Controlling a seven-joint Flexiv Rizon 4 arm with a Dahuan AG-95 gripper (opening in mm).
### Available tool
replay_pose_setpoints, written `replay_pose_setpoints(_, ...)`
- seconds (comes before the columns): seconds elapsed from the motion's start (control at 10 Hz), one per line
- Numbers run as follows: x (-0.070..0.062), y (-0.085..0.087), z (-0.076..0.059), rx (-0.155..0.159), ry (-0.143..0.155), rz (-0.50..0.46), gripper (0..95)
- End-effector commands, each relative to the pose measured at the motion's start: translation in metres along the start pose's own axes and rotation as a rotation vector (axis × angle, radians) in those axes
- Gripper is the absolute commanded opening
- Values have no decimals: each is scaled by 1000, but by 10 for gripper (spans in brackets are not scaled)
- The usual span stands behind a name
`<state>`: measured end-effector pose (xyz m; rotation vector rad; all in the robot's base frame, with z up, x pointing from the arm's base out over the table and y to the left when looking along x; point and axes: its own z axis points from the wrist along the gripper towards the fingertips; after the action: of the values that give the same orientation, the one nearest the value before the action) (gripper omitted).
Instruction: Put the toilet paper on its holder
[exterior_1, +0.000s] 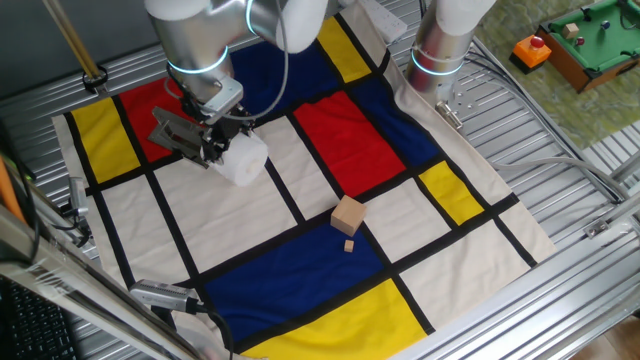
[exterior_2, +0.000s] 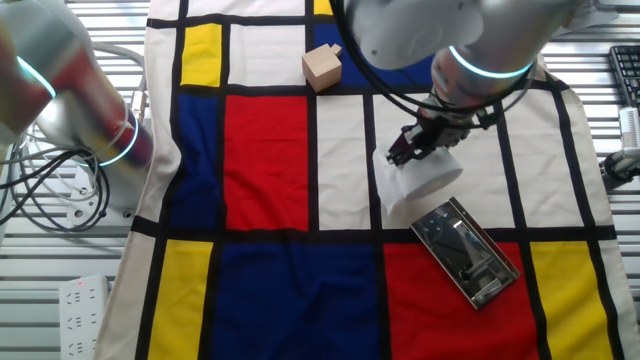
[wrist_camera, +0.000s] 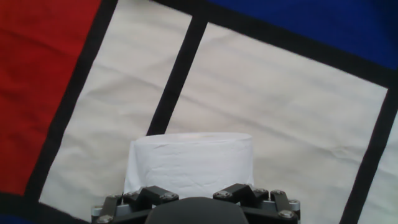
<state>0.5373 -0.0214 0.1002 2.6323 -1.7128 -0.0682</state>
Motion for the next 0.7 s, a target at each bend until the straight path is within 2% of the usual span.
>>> replay_pose_setpoints(0.1,4,-1,1,0,0,-5,0)
replay_pose_setpoints(0.7,21,-3,5,0,0,-36,0)
